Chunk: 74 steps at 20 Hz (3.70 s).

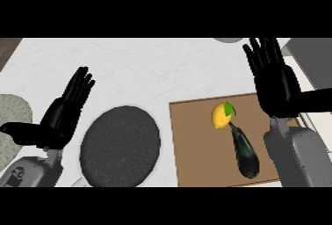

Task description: Pick the eggplant from the tray and place it in the tiered shelf

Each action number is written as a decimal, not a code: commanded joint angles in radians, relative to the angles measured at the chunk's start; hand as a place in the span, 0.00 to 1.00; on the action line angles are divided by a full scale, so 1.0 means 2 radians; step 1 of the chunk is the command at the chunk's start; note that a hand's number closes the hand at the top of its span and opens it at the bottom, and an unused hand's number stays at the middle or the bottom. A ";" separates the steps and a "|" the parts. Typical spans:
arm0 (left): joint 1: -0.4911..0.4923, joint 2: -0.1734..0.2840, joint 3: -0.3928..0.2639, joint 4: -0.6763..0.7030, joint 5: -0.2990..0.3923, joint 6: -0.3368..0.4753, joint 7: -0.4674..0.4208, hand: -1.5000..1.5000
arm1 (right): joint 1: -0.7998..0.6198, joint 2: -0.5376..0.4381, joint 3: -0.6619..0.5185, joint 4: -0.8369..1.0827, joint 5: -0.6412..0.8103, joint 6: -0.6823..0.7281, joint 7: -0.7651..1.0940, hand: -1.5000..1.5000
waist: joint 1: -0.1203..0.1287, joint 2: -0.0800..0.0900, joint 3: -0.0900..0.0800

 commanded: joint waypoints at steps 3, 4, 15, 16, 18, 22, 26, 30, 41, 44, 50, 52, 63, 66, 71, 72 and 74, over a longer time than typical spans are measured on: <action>-0.004 0.041 0.034 0.015 -0.007 -0.017 0.018 0.50 | -0.045 -0.040 -0.059 0.057 -0.111 0.152 -0.006 1.00 | 0.013 -0.003 0.003; 0.002 0.032 0.018 0.028 -0.024 -0.010 0.007 0.50 | -0.047 -0.048 -0.069 0.094 -0.129 0.198 -0.027 1.00 | 0.017 0.001 0.003; 0.047 0.032 0.006 -0.021 -0.033 0.006 0.050 0.50 | 0.047 -0.200 0.006 0.232 -0.061 0.460 -0.001 0.00 | 0.011 -0.005 0.003; 0.054 0.044 0.010 -0.043 -0.025 0.000 0.069 0.50 | 0.039 -0.215 -0.006 0.261 -0.061 0.493 -0.020 0.00 | 0.015 -0.004 0.003; 0.018 0.026 0.015 0.017 -0.039 0.001 0.057 0.50 | 0.036 -0.236 -0.015 0.278 -0.052 0.542 -0.044 0.00 | 0.004 -0.003 0.002; 0.052 0.050 0.045 -0.028 -0.021 -0.022 0.078 0.50 | 0.018 -0.267 -0.028 0.298 0.021 0.569 -0.088 0.00 | 0.008 -0.005 0.002; 0.057 0.033 0.024 -0.043 -0.049 -0.001 0.077 0.50 | -0.010 -0.277 -0.007 0.241 0.077 0.534 -0.075 0.00 | 0.008 -0.007 0.002; 0.065 0.026 0.030 -0.044 -0.039 -0.013 0.071 0.50 | -0.032 -0.309 0.003 0.220 0.082 0.573 -0.051 0.00 | 0.007 -0.008 0.001; 0.053 0.016 0.058 -0.032 -0.062 -0.032 0.082 0.50 | -0.016 -0.243 0.054 0.107 0.162 0.532 0.028 0.00 | 0.001 -0.008 0.001; 0.033 0.008 0.062 -0.031 -0.063 -0.030 0.107 0.50 | 0.007 -0.229 0.076 0.094 0.231 0.509 0.004 0.00 | 0.000 -0.007 0.002; 0.075 -0.002 0.088 -0.016 -0.076 -0.071 0.069 0.50 | -0.008 -0.183 0.065 0.092 0.263 0.518 0.030 0.00 | 0.004 -0.007 0.001; 0.043 -0.025 0.065 -0.056 -0.101 -0.035 0.125 0.50 | 0.007 -0.171 0.071 0.072 0.273 0.518 0.043 0.00 | 0.002 -0.007 0.002; 0.064 -0.025 0.113 -0.008 -0.097 -0.098 0.066 0.50 | 0.016 -0.151 0.096 0.042 0.311 0.585 0.105 0.00 | 0.002 -0.007 0.001; 0.060 -0.037 0.110 -0.034 -0.116 -0.082 0.092 0.50 | -0.021 -0.155 0.082 0.071 0.343 0.583 0.079 0.00 | 0.004 -0.006 0.001; 0.084 -0.038 0.111 -0.048 -0.118 -0.095 0.092 0.50 | 0.020 -0.158 0.114 0.028 0.410 0.554 0.091 0.00 | 0.003 -0.007 0.001; 0.060 -0.044 0.116 -0.038 -0.111 -0.098 0.101 0.50 | 0.016 -0.177 0.120 0.066 0.439 0.545 0.038 0.00 | 0.004 -0.006 0.002; 0.054 -0.033 0.133 -0.043 -0.100 -0.111 0.108 0.50 | -0.006 -0.183 0.116 0.098 0.445 0.565 0.027 0.00 | 0.005 -0.006 0.002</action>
